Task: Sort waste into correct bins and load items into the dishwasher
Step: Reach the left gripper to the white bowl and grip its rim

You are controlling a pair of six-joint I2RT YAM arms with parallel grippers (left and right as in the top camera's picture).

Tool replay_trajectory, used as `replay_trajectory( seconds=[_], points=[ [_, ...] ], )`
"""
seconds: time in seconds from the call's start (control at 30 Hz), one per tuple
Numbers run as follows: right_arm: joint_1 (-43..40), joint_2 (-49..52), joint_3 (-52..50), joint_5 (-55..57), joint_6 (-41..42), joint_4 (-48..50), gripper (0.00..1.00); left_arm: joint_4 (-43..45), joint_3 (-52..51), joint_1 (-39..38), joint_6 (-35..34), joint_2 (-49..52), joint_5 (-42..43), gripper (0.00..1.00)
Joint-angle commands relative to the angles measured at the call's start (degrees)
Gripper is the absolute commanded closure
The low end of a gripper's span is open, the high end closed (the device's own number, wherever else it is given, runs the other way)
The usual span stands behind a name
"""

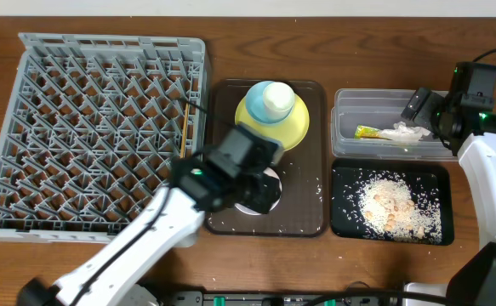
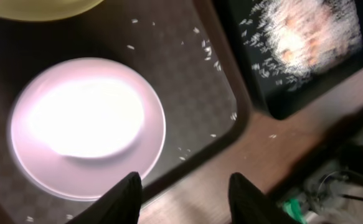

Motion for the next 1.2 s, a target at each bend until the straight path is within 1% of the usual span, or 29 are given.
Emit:
replay_trajectory(
  seconds=[0.0,0.17,0.37,0.53,0.7,1.17],
  points=[
    [-0.48,-0.20,0.22,0.20,0.35,-0.09,0.01,3.32,-0.87,-7.32,-2.34,7.89,-8.44,0.58],
    [-0.48,-0.20,0.22,0.22,0.35,-0.11,0.01,6.08,-0.87,-10.97,-2.34,15.43,-13.64,0.59],
    [-0.48,-0.20,0.22,0.22,0.35,-0.11,0.01,6.71,-0.87,-11.37,-2.32,21.55,-16.31,0.62],
    [-0.48,-0.20,0.22,0.22,0.35,-0.11,0.01,6.71,-0.87,-11.37,-2.38,22.08,-16.22,0.64],
    [-0.48,-0.20,0.22,0.22,0.35,-0.09,0.01,5.97,-0.87,-11.43,-4.94,22.08,-16.20,0.64],
    [-0.48,-0.20,0.22,0.22,0.35,-0.11,0.01,5.57,-0.87,-11.41,-4.94,22.08,-16.20,0.63]
  ],
)
